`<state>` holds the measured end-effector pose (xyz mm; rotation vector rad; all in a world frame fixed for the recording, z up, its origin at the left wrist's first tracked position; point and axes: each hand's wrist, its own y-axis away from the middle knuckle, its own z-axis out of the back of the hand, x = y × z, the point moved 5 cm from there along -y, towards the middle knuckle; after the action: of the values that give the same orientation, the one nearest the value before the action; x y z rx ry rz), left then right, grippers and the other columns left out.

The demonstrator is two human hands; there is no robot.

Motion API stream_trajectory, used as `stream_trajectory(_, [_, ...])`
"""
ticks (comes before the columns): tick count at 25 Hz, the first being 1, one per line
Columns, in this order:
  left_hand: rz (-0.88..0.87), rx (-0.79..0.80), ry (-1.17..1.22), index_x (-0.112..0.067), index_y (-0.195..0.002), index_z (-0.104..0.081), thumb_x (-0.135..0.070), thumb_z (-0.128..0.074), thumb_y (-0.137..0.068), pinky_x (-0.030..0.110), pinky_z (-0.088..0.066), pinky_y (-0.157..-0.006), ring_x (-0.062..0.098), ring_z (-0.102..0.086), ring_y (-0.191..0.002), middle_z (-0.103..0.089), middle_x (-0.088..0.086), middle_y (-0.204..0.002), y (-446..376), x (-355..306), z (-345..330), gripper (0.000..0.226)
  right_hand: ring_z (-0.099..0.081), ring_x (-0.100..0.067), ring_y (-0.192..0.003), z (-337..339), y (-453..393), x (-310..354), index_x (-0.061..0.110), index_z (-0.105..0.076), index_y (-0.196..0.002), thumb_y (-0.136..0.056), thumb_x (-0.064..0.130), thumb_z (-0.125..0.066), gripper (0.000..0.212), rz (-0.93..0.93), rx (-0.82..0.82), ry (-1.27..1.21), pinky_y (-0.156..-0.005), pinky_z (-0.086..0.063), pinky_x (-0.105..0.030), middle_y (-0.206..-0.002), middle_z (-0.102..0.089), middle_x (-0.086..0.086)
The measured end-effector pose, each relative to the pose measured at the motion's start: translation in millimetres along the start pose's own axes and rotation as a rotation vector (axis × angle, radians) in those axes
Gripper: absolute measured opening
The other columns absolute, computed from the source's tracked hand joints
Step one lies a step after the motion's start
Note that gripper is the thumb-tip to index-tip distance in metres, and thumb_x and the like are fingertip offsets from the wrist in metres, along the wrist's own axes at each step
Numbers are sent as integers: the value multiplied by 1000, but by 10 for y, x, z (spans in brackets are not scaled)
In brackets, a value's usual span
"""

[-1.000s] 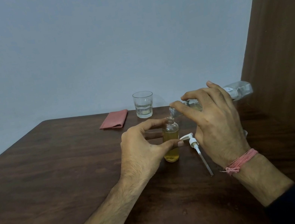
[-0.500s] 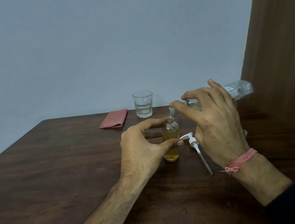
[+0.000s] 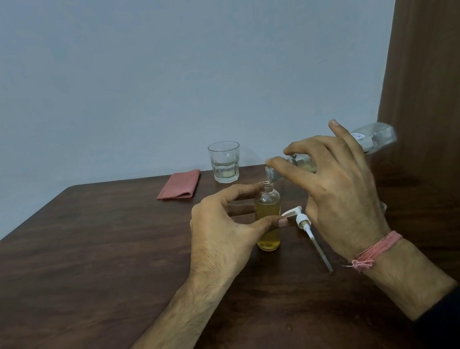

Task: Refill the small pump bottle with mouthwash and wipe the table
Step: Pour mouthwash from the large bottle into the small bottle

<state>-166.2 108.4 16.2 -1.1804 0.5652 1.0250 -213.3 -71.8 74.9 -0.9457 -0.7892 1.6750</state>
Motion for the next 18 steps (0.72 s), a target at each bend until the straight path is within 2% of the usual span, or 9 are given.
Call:
stream_trajectory(6, [-5, 3, -3, -47, -120, -86, -54, -109, -59, 41, -68, -104, -11, -80, -107, -84, -30, -115, -1, -6, -1, 65, -61, -37, -121, 5, -1, 0, 19, -73, -135, -68, -14, -68, 75, 5, -2, 1, -131, -20, -56, -127, -68, -12])
stream_trajectory(12, [-1, -2, 5, -48, -117, -86, -52, -110, -59, 39, -69, -102, -14, -80, -101, -84, -30, -112, 6, -14, 7, 64, -61, -38, -122, 2, -3, 4, 19, -73, -135, -72, -9, -61, 70, 5, -1, 5, -130, -23, -58, -128, -69, -12])
stream_trajectory(18, [-8, -3, -1, -45, -119, -87, -49, -111, -61, 40, -69, -102, -13, -80, -100, -85, -28, -113, 5, -20, 7, 64, -60, -37, -122, 2, -7, 4, 20, -73, -135, -71, -12, -64, 72, 6, -12, 4, -131, -20, -56, -128, -69, -11])
